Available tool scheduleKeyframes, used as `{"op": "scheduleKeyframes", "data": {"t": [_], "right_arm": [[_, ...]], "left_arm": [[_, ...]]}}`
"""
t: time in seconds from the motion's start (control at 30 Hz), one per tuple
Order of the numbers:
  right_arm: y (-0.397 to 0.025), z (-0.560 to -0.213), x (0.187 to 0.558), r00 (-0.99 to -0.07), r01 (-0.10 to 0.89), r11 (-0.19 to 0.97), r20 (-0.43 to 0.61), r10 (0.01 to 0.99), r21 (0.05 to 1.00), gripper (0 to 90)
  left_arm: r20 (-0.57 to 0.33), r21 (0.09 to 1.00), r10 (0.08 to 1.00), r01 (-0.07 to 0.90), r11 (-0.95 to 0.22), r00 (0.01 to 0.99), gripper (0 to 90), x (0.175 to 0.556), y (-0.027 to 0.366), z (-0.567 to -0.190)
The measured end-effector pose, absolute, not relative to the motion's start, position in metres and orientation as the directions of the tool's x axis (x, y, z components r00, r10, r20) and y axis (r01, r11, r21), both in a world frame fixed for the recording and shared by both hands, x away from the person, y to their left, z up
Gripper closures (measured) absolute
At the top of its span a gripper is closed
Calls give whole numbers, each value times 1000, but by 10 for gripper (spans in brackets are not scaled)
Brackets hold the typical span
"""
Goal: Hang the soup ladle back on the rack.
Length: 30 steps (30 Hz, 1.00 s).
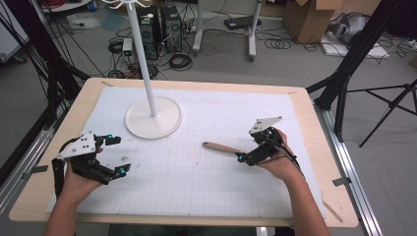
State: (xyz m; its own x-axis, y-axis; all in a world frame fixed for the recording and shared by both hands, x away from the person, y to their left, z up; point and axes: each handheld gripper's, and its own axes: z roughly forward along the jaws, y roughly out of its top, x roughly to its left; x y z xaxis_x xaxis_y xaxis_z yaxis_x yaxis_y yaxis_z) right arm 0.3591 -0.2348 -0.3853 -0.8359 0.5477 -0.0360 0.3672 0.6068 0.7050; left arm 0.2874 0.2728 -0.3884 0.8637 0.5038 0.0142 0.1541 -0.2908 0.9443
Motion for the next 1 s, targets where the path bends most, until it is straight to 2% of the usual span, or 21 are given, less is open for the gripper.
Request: {"op": "scheduleKeyframes", "data": {"t": [0.5, 0.53, 0.7, 1.0], "right_arm": [[-228, -407, 375, -829, 440, 676, -21, 559, 591, 80], [-227, -410, 376, -828, 448, 686, -23, 560, 573, 138], [-226, -413, 378, -828, 463, 702, -18, 560, 542, 176], [-225, -419, 383, -821, 501, 710, 13, 570, 495, 373]], "left_arm": [[13, 939, 505, 163, -303, 863, 16, 289, 270, -392], [12, 938, 506, 166, -306, 863, 16, 289, 270, -393], [14, 937, 507, 166, -308, 862, 16, 289, 270, -393], [12, 936, 509, 169, -308, 860, 16, 289, 270, -394]]}}
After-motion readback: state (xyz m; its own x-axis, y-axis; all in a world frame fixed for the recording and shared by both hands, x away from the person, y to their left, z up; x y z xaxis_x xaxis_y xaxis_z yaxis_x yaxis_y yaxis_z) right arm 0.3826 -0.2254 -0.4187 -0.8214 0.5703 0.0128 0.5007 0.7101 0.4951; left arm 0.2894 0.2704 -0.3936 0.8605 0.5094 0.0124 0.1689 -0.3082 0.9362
